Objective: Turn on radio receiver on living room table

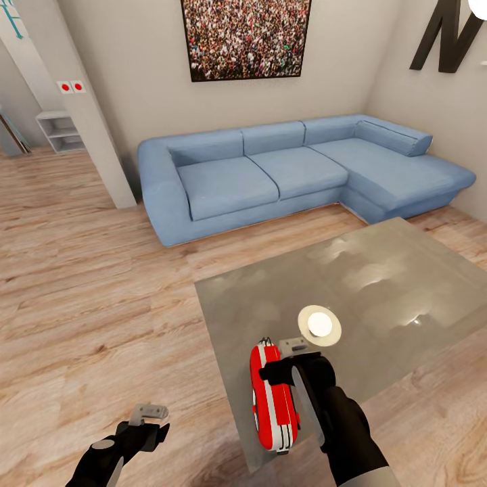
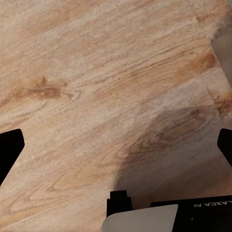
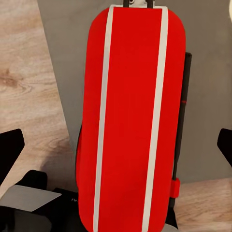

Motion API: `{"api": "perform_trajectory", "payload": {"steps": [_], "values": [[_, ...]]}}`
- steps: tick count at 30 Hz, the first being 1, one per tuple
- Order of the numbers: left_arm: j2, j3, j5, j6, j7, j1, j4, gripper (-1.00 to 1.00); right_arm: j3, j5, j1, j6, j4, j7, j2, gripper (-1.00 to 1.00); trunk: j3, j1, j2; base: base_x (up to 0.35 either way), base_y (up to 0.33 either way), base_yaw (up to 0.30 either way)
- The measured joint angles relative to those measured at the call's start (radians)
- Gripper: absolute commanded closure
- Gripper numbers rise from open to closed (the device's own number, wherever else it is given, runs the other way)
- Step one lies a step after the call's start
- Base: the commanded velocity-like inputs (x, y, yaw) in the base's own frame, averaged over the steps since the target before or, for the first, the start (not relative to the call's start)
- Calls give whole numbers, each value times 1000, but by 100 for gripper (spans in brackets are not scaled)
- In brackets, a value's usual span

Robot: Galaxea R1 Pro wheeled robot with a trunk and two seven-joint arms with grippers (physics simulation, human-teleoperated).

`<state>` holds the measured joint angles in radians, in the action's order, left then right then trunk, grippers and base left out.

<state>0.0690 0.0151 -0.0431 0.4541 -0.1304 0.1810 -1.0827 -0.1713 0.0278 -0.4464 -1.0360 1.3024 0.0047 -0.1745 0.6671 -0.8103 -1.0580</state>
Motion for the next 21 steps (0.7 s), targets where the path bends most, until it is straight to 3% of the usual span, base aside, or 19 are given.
{"api": "perform_trajectory", "payload": {"steps": [21], "values": [[0,0,0,0,0,0,0,-100,1,4,0,85,-110,0,5,-100,0,0,0,0,0,0]]}}
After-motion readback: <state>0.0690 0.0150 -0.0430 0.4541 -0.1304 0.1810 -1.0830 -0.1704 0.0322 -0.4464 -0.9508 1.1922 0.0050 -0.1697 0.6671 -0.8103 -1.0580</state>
